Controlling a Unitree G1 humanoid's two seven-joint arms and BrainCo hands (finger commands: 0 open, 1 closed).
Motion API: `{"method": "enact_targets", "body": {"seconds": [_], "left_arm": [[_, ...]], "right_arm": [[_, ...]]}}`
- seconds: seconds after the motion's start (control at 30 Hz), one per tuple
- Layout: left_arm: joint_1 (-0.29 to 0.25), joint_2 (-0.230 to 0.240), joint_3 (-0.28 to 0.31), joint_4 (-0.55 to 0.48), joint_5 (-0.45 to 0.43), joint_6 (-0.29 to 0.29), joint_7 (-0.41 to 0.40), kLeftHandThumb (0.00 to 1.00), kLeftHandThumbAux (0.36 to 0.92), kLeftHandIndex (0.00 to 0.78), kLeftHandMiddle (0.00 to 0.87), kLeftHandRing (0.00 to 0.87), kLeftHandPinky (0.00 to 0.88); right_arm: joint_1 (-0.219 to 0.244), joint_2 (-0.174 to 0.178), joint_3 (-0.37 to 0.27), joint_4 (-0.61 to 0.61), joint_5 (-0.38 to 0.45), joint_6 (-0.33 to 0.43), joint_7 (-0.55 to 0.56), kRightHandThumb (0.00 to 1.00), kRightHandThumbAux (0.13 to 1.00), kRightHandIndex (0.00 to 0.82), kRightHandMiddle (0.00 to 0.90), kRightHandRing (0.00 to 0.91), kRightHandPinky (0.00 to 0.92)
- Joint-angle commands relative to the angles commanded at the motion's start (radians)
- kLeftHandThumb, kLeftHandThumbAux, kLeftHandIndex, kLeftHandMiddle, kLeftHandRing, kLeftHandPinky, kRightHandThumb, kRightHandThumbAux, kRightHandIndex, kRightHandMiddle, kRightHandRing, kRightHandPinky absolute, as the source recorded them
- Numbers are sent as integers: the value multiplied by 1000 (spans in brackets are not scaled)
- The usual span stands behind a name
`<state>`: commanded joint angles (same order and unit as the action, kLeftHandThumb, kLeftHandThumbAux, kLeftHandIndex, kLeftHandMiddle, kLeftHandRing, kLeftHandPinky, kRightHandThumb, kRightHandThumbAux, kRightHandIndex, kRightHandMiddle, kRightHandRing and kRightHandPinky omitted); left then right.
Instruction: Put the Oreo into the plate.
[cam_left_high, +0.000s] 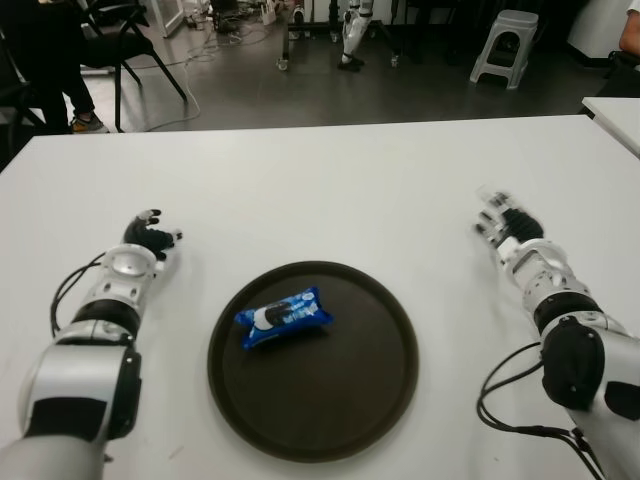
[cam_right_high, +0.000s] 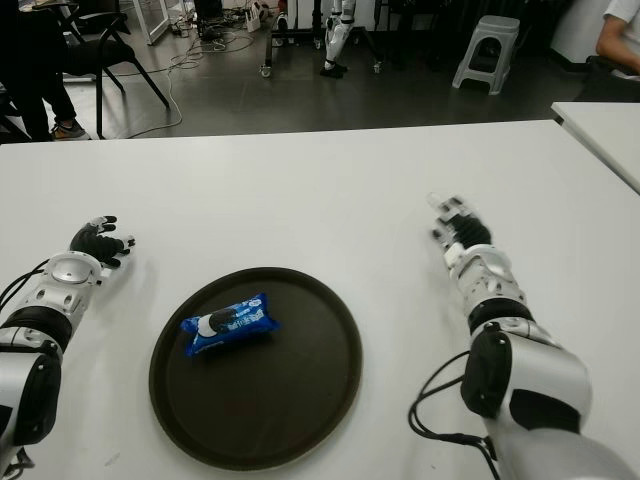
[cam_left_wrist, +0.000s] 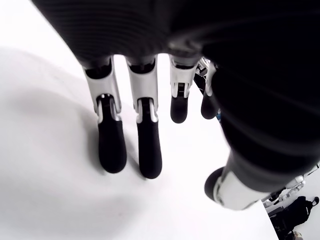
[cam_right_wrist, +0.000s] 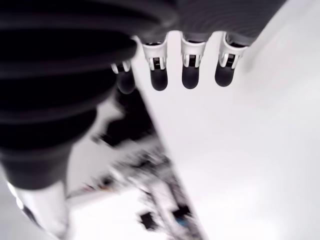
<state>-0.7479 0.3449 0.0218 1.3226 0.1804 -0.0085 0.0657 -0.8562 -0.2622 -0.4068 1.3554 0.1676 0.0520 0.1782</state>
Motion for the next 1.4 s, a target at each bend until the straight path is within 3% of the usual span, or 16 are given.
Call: {"method": "enact_targets", "body": {"seconds": [0.23, 0.5, 0.63, 0.73, 0.83, 1.2, 1.4], "left_arm": [[1, 1, 4, 1, -4, -1, -2, 252, 790, 125, 116, 148, 197], [2, 2, 4, 2, 0, -1, 0, 240, 777, 106, 113, 143, 175], [1, 4, -7, 0, 10, -1, 1, 214, 777, 78, 99, 126, 151], [0, 4, -11, 0, 12, 0, -3, 207, 780, 65, 91, 118, 146], [-1, 4, -13, 1, 14, 2, -3, 203, 785, 61, 90, 118, 154], [3, -1, -10, 0, 9, -2, 8, 193, 788, 85, 108, 146, 187], [6, -5, 3, 0, -1, -9, 12, 205, 791, 100, 113, 145, 160]], "right_arm": [[0, 4, 7, -5, -18, 3, -79, 11, 886, 35, 93, 135, 162], [-3, 10, -1, -5, -16, -1, -152, 165, 915, 76, 129, 181, 237], [-1, 14, -18, -5, -4, -18, -183, 329, 879, 156, 146, 191, 247], [1, 20, -42, -6, 15, -42, -203, 571, 784, 319, 164, 206, 272], [2, 26, -68, -7, 33, -62, -220, 653, 752, 374, 179, 217, 283], [13, 32, -93, -7, 35, -112, -222, 692, 734, 398, 178, 217, 291], [18, 33, -80, -7, 22, -135, -214, 692, 733, 398, 178, 212, 273]]}}
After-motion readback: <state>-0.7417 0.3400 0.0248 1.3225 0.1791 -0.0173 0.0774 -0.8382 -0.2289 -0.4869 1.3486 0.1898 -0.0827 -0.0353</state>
